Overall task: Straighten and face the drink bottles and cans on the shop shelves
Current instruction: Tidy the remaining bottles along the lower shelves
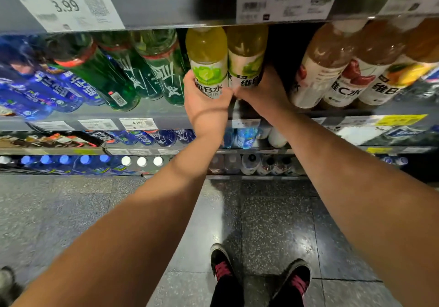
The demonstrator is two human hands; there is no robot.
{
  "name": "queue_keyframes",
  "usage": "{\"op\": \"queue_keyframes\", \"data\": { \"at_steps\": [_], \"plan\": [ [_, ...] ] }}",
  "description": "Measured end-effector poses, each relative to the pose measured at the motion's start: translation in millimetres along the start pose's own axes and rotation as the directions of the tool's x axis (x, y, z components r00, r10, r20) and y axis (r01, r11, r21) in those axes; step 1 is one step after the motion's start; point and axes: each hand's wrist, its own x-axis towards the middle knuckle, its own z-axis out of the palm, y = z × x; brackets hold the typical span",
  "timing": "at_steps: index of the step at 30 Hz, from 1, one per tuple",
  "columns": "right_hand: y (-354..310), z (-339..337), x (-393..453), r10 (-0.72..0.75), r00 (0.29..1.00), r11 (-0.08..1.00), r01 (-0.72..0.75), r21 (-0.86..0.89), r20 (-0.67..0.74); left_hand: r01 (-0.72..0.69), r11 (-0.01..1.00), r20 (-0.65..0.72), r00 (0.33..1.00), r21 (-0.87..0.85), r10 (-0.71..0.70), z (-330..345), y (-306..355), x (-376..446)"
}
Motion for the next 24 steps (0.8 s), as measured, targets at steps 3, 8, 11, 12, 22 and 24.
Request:
{"op": "queue_keyframes", "data": {
  "at_steps": [3,8,11,12,22,24],
  "plan": [
    [-2,-3,-5,0.007,1.000,1.000,-0.007,0.008,-0.001,0.021,1.000,0.054,0.998,0.010,-0.022,-6,-2,1],
    [-1,-5,-43,0.000,0.984,1.000,0.003,0.019,-0.176,0.071,0.995,0.207,0.977,-0.063,-0.056,-12,-2,-6],
    [-2,-9,-52,-0.001,0.963,1.000,-0.001,-0.007,-0.269,0.089,0.992,0.268,0.961,-0.089,-0.062,-9,-1,-9],
    [-4,-9,-53,0.010,0.961,1.000,-0.012,-0.007,-0.278,0.093,0.992,0.275,0.959,-0.085,-0.066,-8,0,-9],
    [-6,-10,-65,0.068,0.933,0.998,-0.069,0.010,-0.354,0.088,0.992,0.355,0.934,-0.094,-0.049,0,3,0],
    [-4,-9,-70,0.085,0.924,0.996,-0.071,0.052,-0.374,0.093,0.990,0.362,0.931,-0.103,-0.050,2,4,-1]
  ]
}}
